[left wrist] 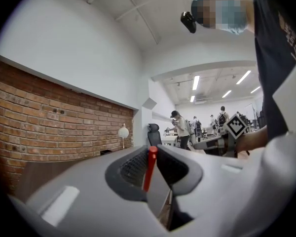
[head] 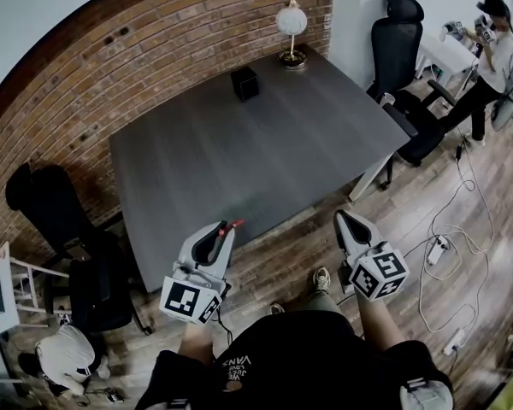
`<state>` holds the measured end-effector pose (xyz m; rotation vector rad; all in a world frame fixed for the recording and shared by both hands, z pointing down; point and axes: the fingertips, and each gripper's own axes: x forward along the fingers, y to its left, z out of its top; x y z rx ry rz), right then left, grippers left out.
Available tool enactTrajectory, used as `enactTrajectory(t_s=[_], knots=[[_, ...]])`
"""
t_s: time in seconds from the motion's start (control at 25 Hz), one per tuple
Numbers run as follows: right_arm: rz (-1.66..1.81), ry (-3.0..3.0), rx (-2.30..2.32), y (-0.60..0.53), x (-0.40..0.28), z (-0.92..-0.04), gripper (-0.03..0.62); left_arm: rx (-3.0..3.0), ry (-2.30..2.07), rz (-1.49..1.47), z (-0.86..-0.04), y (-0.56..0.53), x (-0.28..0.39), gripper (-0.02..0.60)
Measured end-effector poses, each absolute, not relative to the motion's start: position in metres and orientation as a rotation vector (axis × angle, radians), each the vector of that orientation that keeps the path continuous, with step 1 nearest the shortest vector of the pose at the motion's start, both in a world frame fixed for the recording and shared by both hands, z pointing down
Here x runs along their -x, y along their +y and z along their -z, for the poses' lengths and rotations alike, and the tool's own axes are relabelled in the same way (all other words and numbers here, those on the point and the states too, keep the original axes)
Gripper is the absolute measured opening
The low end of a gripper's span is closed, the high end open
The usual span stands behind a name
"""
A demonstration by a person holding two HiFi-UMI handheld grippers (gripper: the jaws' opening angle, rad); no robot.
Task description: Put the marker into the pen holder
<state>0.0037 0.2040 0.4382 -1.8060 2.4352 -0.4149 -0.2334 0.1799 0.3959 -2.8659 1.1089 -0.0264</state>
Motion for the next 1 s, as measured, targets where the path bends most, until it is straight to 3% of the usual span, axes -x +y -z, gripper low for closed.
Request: enactTrajectory(t_s=[1.0], knots=[[0.456, 2.671, 1.511, 0.052, -0.146, -0.446, 0.002, 2.695, 1.418, 0.070, -0.386, 0.065, 0.080, 0.107]])
